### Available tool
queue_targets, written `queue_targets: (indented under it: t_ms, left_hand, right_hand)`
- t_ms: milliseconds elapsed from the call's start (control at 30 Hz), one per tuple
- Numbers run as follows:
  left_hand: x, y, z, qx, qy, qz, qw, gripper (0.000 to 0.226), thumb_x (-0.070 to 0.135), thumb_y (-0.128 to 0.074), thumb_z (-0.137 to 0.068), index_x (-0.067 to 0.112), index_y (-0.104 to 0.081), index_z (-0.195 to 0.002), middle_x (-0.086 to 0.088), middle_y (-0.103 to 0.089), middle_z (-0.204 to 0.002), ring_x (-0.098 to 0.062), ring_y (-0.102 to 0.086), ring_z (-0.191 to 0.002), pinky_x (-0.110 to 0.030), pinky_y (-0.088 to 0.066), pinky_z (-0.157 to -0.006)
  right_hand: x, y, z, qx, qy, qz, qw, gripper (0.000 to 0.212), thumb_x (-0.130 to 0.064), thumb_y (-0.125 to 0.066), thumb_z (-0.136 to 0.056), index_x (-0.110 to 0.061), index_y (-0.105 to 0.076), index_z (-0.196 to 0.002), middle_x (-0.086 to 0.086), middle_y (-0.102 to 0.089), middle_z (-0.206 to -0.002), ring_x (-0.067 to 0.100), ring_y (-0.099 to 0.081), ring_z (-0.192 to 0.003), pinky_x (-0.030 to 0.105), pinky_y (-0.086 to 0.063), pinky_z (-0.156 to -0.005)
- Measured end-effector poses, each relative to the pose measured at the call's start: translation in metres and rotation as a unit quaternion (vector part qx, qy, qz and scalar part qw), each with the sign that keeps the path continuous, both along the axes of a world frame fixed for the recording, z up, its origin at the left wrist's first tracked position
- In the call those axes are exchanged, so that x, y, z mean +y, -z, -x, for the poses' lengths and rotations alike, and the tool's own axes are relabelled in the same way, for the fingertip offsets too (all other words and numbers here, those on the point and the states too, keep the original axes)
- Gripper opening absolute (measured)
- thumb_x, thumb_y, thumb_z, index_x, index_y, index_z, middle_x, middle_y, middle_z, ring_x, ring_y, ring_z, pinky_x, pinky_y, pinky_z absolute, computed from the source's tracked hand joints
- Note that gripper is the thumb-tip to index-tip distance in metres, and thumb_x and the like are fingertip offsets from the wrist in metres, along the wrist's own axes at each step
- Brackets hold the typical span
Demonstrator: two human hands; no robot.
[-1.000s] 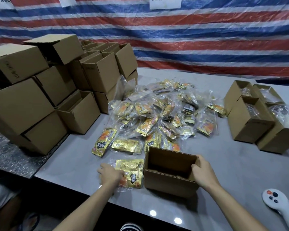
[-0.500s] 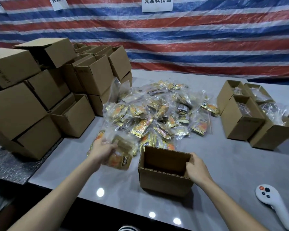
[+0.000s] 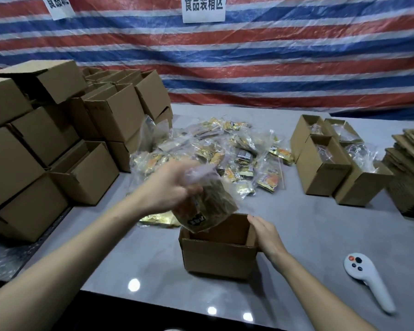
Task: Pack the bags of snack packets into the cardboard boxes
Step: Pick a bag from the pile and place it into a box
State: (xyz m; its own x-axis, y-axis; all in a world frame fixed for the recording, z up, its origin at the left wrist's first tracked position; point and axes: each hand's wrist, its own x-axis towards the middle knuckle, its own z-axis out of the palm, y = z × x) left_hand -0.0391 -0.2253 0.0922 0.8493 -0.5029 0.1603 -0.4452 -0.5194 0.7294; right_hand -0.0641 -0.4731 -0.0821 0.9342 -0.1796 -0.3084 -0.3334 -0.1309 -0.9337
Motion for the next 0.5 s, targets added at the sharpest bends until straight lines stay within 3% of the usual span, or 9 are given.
queue_targets:
  t_ms: [133, 200, 300, 400, 500]
  left_hand:
    - [-0.036, 0.020, -0.006, -0.081, -0.013, -0.178, 0.981, 0.021, 0.006, -0.060, -0.089, 0.026, -0.055, -0.092, 0.008, -0.062, -0.086, -0.020, -0.061, -0.090, -0.041, -0.053, -0.075]
    - [-0.053, 0.032, -0.006, -0.074, 0.026, -0.244, 0.967, 0.028, 0.001, -0.054, -0.082, 0.028, -0.048, -0.088, 0.012, -0.054, -0.081, -0.021, -0.062, -0.093, -0.034, -0.047, -0.069]
    - [-0.078, 0.056, -0.006, -0.050, 0.081, -0.349, 0.932, 0.029, 0.003, -0.053, -0.077, 0.024, -0.053, -0.098, 0.005, -0.055, -0.090, -0.027, -0.060, -0.103, -0.039, -0.046, -0.077]
    - [-0.094, 0.081, -0.007, -0.058, 0.083, -0.420, 0.902, 0.023, 0.008, -0.055, -0.081, 0.021, -0.055, -0.101, -0.006, -0.065, -0.104, -0.032, -0.061, -0.106, -0.038, -0.041, -0.074]
    - [-0.101, 0.104, -0.009, -0.067, 0.080, -0.432, 0.896, 0.016, 0.008, -0.056, -0.084, 0.022, -0.050, -0.088, -0.001, -0.052, -0.087, -0.031, -0.060, -0.105, -0.036, -0.032, -0.071]
  right_hand:
    - [-0.005, 0.001, 0.008, 0.004, 0.009, -0.064, 0.998, 0.027, -0.022, -0.051, -0.101, -0.015, -0.075, -0.091, -0.005, -0.072, -0.084, 0.011, -0.065, -0.086, 0.033, -0.050, -0.083]
    - [-0.005, 0.004, 0.011, 0.009, 0.023, -0.084, 0.996, 0.026, -0.024, -0.052, -0.101, -0.016, -0.076, -0.094, -0.007, -0.075, -0.084, 0.006, -0.067, -0.080, 0.027, -0.051, -0.074]
    - [-0.002, 0.010, 0.012, 0.002, 0.042, -0.085, 0.995, 0.028, -0.022, -0.050, -0.102, -0.010, -0.076, -0.103, 0.001, -0.076, -0.092, 0.006, -0.069, -0.078, 0.019, -0.052, -0.068]
    - [0.000, 0.015, 0.011, -0.001, 0.054, -0.074, 0.996, 0.031, -0.023, -0.047, -0.103, -0.010, -0.076, -0.104, 0.001, -0.076, -0.100, 0.011, -0.069, -0.091, 0.018, -0.051, -0.078]
    - [0.001, 0.019, 0.009, 0.002, 0.064, -0.075, 0.995, 0.033, -0.025, -0.045, -0.105, -0.013, -0.075, -0.098, 0.002, -0.076, -0.101, 0.018, -0.067, -0.101, 0.028, -0.050, -0.094]
